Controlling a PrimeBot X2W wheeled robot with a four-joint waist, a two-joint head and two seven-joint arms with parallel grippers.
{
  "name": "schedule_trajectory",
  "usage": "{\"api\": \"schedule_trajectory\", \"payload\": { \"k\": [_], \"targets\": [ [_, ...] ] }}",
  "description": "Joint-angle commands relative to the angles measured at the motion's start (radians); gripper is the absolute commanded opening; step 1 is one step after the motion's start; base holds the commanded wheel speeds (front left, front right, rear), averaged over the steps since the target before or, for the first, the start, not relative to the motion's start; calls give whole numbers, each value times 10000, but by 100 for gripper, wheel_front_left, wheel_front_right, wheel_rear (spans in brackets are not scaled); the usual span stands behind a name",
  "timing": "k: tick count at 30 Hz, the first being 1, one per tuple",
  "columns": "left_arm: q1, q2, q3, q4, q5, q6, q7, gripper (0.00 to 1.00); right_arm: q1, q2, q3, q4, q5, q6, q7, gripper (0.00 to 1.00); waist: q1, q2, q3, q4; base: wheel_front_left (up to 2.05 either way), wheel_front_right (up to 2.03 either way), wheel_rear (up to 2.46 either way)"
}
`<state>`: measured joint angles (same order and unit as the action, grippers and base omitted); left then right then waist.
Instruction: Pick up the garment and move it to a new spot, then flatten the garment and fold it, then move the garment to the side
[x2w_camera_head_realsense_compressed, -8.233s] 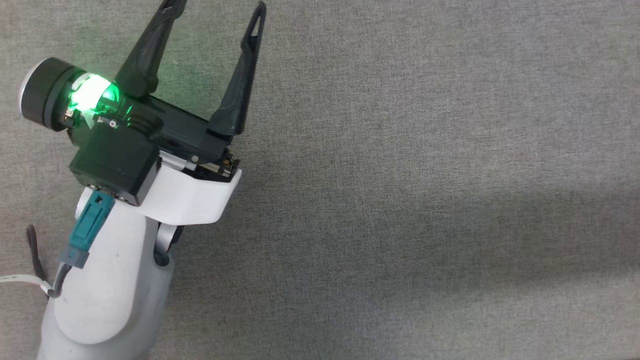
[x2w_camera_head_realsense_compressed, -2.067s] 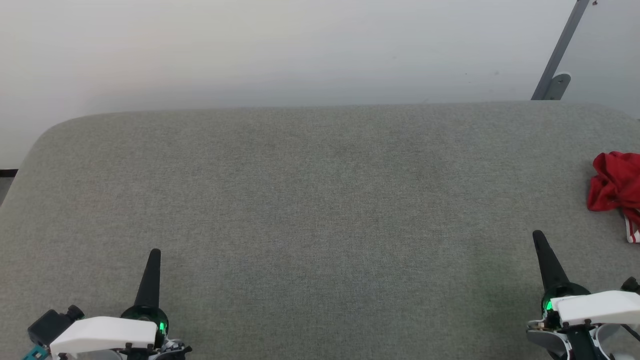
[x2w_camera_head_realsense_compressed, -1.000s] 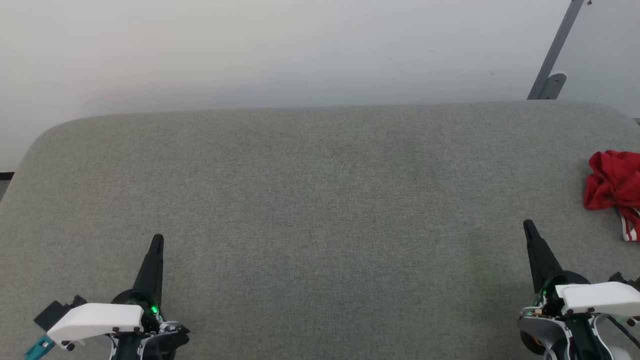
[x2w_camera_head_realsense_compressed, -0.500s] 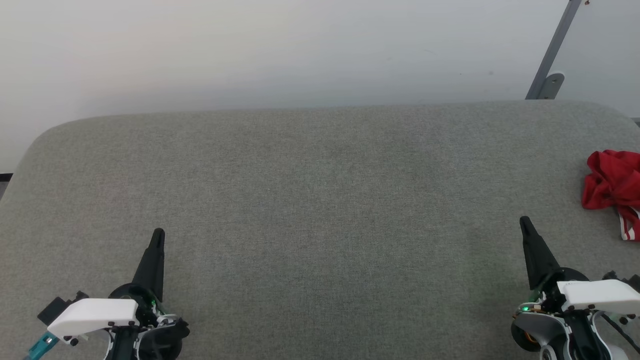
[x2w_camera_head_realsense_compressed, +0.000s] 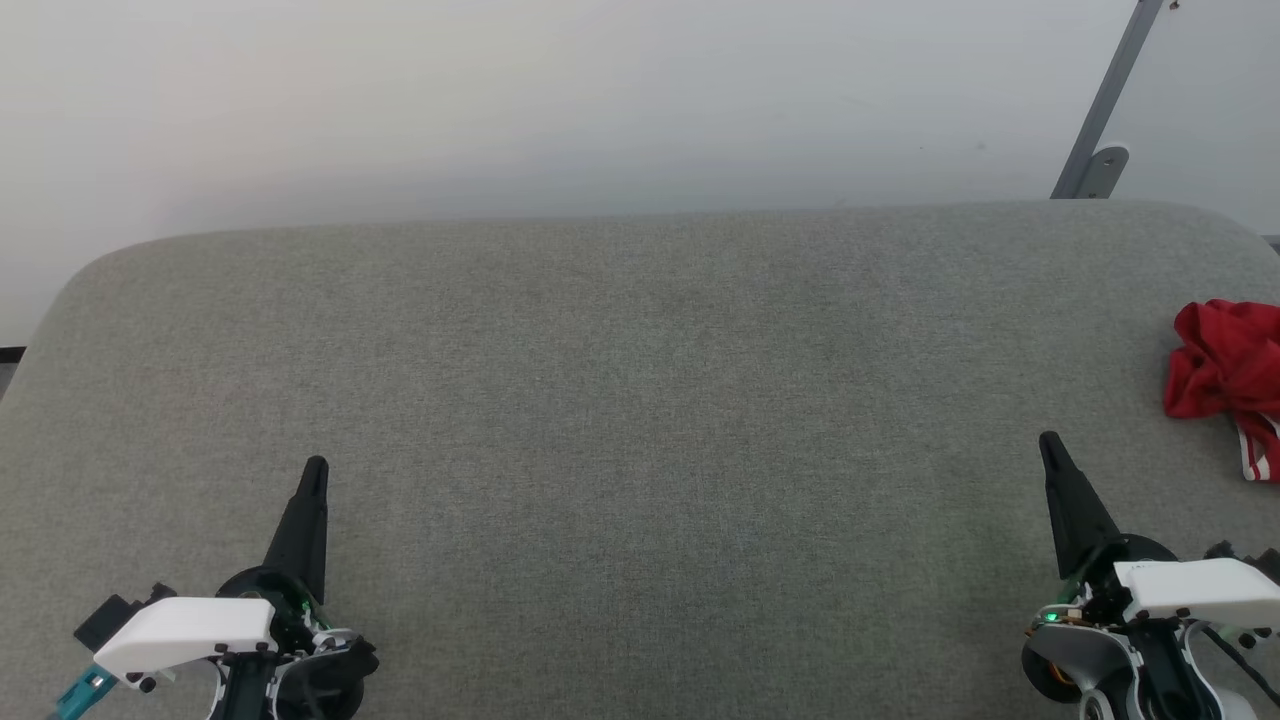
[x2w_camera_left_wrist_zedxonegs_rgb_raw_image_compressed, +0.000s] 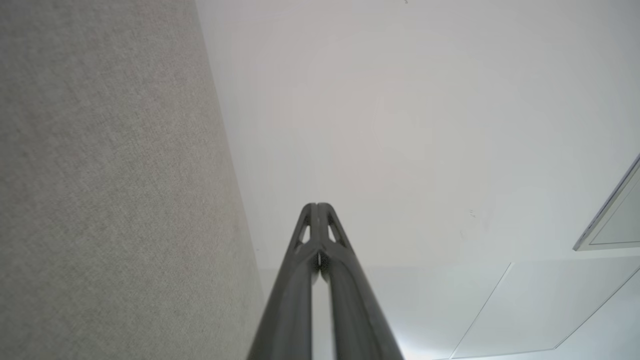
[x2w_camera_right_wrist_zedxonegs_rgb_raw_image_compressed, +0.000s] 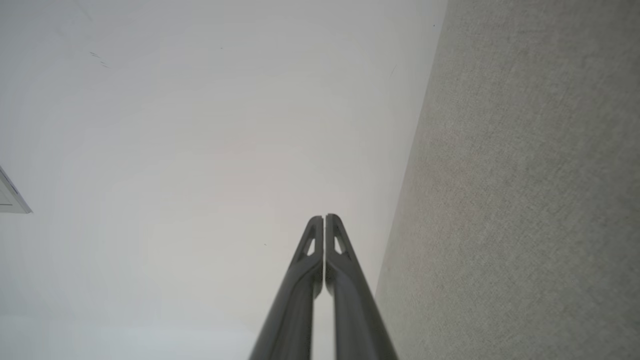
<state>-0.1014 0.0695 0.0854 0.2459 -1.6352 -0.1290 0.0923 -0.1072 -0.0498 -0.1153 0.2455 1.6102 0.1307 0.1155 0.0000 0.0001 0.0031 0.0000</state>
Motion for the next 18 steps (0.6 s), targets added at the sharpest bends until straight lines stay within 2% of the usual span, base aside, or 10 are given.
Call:
{"api": "schedule_trajectory", "payload": {
  "k": [1,18],
  "targets": [
    [-126,12,28,-5,1,-31,34,0,-47,12,1,10,33,0,13,0,0,-1,0,0,0,0,0],
    [-130,-29,83,-3,56,-31,73,0,-46,12,5,7,37,0,10,0,0,-1,0,0,0,0,0]
  ]
}}
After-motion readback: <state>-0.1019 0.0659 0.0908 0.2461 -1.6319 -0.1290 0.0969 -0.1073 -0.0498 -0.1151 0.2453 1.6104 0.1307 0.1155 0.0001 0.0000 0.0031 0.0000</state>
